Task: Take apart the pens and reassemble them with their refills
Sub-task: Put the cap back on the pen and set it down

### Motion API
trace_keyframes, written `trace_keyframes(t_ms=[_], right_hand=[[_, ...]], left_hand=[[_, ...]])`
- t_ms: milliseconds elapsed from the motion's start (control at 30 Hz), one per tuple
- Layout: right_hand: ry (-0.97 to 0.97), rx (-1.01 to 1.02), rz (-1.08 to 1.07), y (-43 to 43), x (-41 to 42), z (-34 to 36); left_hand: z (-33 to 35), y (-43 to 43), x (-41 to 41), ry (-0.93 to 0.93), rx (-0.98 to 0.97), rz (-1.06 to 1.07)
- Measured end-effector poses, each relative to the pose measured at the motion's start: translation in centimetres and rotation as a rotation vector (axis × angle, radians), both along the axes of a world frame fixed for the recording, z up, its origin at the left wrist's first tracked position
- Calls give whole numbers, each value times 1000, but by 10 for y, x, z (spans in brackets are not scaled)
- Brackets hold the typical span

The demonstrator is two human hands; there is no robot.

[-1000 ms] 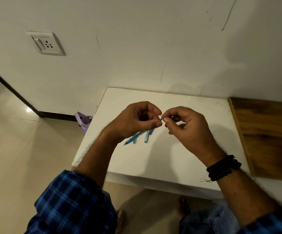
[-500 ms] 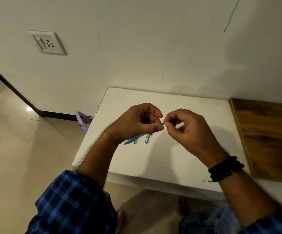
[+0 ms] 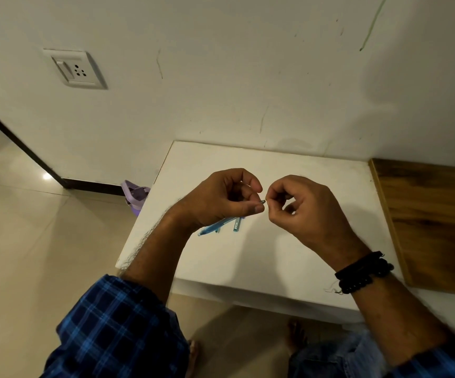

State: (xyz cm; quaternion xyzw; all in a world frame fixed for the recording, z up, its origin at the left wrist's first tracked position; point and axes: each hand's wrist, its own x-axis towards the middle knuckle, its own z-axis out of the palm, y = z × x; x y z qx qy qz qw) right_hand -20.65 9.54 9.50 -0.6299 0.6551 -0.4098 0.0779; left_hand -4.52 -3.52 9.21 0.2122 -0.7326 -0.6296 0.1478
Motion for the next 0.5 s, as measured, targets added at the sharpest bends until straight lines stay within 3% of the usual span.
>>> trace_keyframes(t_ms=[300,500], right_hand=[[1,-3,-10,2,-4,0],[-223,11,-110,1,-6,-3]], left_hand=[[1,0,-3,-1,-11,-13],[2,2,-2,18,-5,-2]])
